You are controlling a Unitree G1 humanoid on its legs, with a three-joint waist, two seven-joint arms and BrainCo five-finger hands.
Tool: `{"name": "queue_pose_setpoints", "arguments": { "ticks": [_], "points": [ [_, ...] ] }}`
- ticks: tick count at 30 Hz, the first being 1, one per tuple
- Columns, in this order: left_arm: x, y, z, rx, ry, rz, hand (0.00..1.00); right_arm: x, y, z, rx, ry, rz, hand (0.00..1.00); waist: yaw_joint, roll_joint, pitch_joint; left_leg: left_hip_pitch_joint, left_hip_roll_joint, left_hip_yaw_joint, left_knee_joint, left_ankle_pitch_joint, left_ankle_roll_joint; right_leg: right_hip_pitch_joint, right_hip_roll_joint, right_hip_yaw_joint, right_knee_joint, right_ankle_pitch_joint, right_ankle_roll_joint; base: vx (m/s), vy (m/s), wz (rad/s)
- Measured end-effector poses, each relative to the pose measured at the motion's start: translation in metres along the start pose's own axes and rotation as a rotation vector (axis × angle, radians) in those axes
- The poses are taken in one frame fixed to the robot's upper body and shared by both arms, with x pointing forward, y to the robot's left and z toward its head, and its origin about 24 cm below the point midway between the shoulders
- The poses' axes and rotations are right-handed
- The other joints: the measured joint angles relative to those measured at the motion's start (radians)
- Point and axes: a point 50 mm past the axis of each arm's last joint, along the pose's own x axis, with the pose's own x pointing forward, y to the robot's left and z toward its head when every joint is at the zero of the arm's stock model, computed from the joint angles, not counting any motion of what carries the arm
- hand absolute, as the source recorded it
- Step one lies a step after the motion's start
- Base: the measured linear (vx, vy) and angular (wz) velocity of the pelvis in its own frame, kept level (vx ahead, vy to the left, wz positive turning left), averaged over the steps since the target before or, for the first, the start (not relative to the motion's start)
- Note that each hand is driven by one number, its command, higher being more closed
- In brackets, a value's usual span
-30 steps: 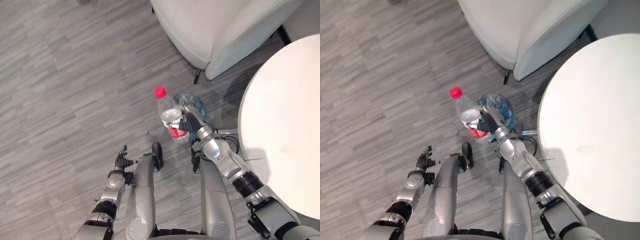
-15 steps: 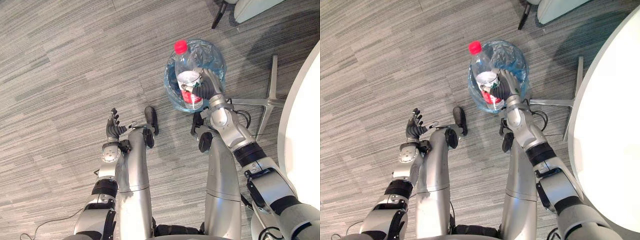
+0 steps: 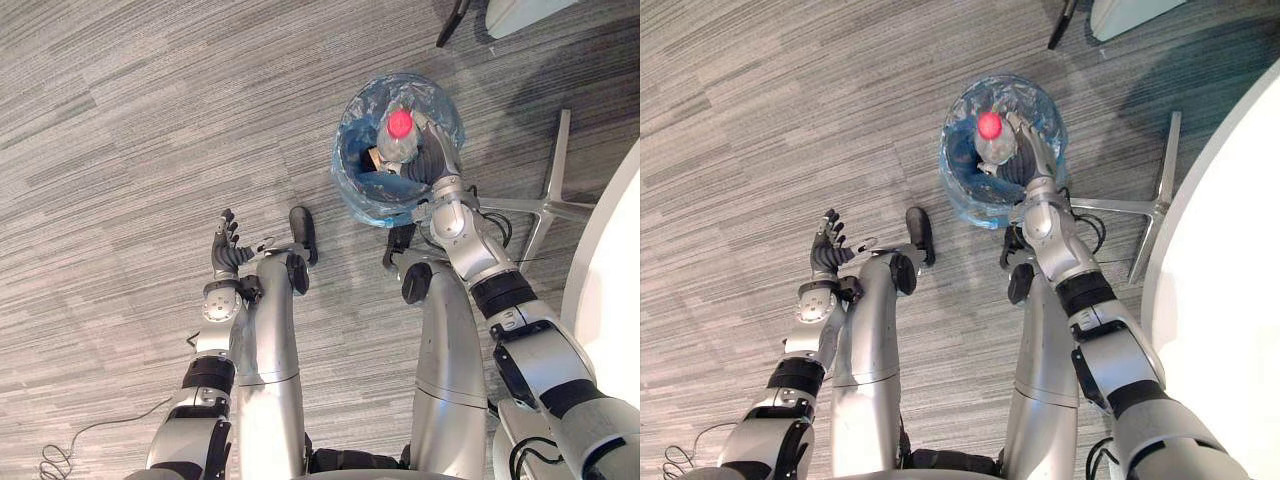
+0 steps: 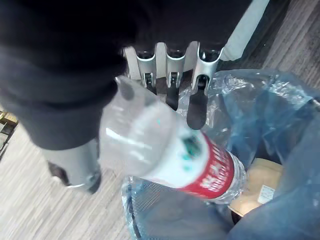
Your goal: Gather rubbish on tea table into small bin, then transfer packed bag to large trash can.
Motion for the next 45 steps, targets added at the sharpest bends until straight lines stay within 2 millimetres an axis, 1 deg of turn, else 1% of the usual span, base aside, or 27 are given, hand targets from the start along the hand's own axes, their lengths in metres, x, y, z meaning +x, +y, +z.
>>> {"name": "queue_pose_setpoints", "arguments": {
  "ticks": [4, 11, 13, 15, 16, 19, 22, 24, 27, 29, 32, 35, 38, 39, 41, 45],
  "points": [
    [0.0, -0.002, 0.0, 0.004, 0.001, -0.007, 0.0, -0.003, 0.005, 0.002, 0.015, -0.001, 0.002, 0.0, -0.002, -0.001, 0.0, 0.01, 0.001, -0.001, 0.011, 0.001, 0.007, 0.01, 0.0, 0.001, 0.012, -0.012, -0.002, 0.02, 0.007, 0.01],
    [-0.002, -0.001, -0.005, 0.008, 0.025, -0.004, 0.0, -0.033, 0.03, 0.002, 0.003, -0.034, 0.065, 0.0, -0.018, -0.005, -0.003, 0.056, 0.007, 0.004, 0.002, -0.011, 0.008, 0.057, 0.005, 0.001, -0.004, -0.016, -0.005, -0.03, 0.008, -0.03],
    [-0.003, -0.003, -0.007, 0.004, 0.033, -0.007, 0.0, -0.045, 0.037, 0.0, -0.019, -0.051, 0.09, 0.0, -0.018, -0.006, -0.003, 0.079, 0.019, 0.019, -0.027, -0.009, 0.006, 0.077, 0.013, 0.001, -0.04, -0.012, 0.001, -0.08, 0.01, -0.15],
    [-0.004, -0.003, -0.009, 0.003, 0.039, -0.007, 0.0, -0.051, 0.042, -0.002, -0.044, -0.057, 0.113, 0.0, -0.019, -0.007, -0.003, 0.088, 0.02, 0.02, -0.034, -0.008, 0.006, 0.086, 0.018, 0.004, -0.05, -0.011, 0.003, -0.05, 0.005, -0.09],
    [-0.006, -0.002, -0.011, 0.005, 0.047, -0.006, 0.0, -0.057, 0.048, -0.004, -0.076, -0.065, 0.15, 0.0, -0.023, -0.007, -0.004, 0.099, 0.021, 0.023, -0.043, -0.008, 0.004, 0.096, 0.019, 0.004, -0.059, -0.009, 0.005, -0.04, 0.002, -0.04],
    [-0.008, -0.002, -0.014, 0.012, 0.057, -0.005, 0.0, -0.07, 0.059, -0.009, -0.149, -0.079, 0.209, 0.0, -0.022, -0.009, -0.005, 0.112, 0.022, 0.026, -0.052, -0.004, 0.0, 0.106, 0.019, 0.004, -0.064, -0.004, 0.006, -0.01, 0.0, -0.01],
    [-0.008, -0.001, -0.016, 0.012, 0.062, 0.0, 0.0, -0.078, 0.069, -0.009, -0.203, -0.1, 0.26, 0.0, -0.023, -0.009, -0.005, 0.115, 0.025, 0.026, -0.052, -0.004, -0.001, 0.108, 0.02, 0.001, -0.064, -0.002, 0.008, 0.0, 0.0, 0.0],
    [-0.007, 0.0, -0.016, 0.01, 0.065, 0.005, 0.0, -0.081, 0.079, -0.01, -0.253, -0.102, 0.304, 0.0, -0.024, -0.01, -0.004, 0.115, 0.026, 0.025, -0.052, -0.002, -0.004, 0.108, 0.02, -0.001, -0.062, -0.001, 0.01, 0.0, 0.0, 0.0],
    [-0.006, 0.001, -0.017, 0.008, 0.069, 0.011, 0.0, -0.083, 0.09, -0.016, -0.321, -0.093, 0.357, 0.0, -0.023, -0.01, -0.004, 0.115, 0.026, 0.024, -0.053, -0.002, -0.004, 0.108, 0.02, -0.002, -0.061, -0.003, 0.006, 0.0, 0.0, 0.0],
    [-0.004, 0.001, -0.016, 0.004, 0.071, 0.02, 0.0, -0.082, 0.094, -0.019, -0.355, -0.08, 0.373, 0.0, -0.023, -0.011, -0.004, 0.113, 0.025, 0.022, -0.053, -0.002, -0.004, 0.108, 0.019, -0.004, -0.061, -0.004, 0.005, -0.02, 0.001, 0.01],
    [-0.003, 0.004, -0.015, 0.001, 0.061, 0.033, 0.0, -0.079, 0.097, -0.022, -0.408, -0.064, 0.394, 0.0, -0.023, -0.023, -0.004, 0.103, 0.02, 0.018, -0.058, -0.004, -0.003, 0.097, 0.017, -0.006, -0.06, -0.004, 0.005, -0.05, 0.003, 0.05],
    [-0.002, 0.007, -0.013, -0.005, 0.05, 0.051, 0.0, -0.072, 0.097, -0.026, -0.451, -0.039, 0.407, 0.0, -0.021, -0.025, -0.004, 0.077, 0.017, 0.008, -0.06, 0.001, -0.008, 0.076, 0.014, -0.014, -0.059, -0.007, 0.0, -0.05, 0.002, 0.07],
    [-0.002, 0.009, -0.012, -0.014, 0.049, 0.059, 0.0, -0.061, 0.094, -0.025, -0.482, -0.032, 0.4, 0.0, -0.021, -0.025, -0.003, 0.043, 0.014, 0.008, -0.06, 0.004, -0.012, 0.041, 0.005, -0.019, -0.05, -0.006, 0.002, -0.03, 0.006, 0.1],
    [0.005, 0.008, -0.001, -0.047, 0.01, 0.06, 0.0, -0.045, 0.087, -0.023, -0.52, -0.017, 0.373, 0.0, -0.018, -0.027, -0.002, -0.003, 0.012, 0.002, -0.038, 0.011, -0.012, -0.009, -0.002, -0.021, -0.011, -0.023, -0.01, -0.03, 0.008, 0.15],
    [0.006, 0.009, -0.001, -0.045, 0.008, 0.061, 0.0, -0.044, 0.086, -0.024, -0.536, -0.006, 0.37, 0.0, -0.019, -0.028, -0.002, -0.007, 0.014, -0.003, -0.027, 0.011, -0.012, -0.012, -0.002, -0.024, 0.001, -0.032, -0.004, -0.01, 0.004, 0.06],
    [0.006, 0.01, 0.0, -0.063, 0.004, 0.066, 0.0, -0.042, 0.085, -0.024, -0.544, 0.0, 0.366, 0.0, -0.019, -0.027, -0.002, -0.018, 0.013, -0.012, -0.022, 0.003, -0.017, -0.021, -0.003, -0.03, 0.011, -0.039, -0.009, -0.01, 0.004, 0.02]
  ]
}}
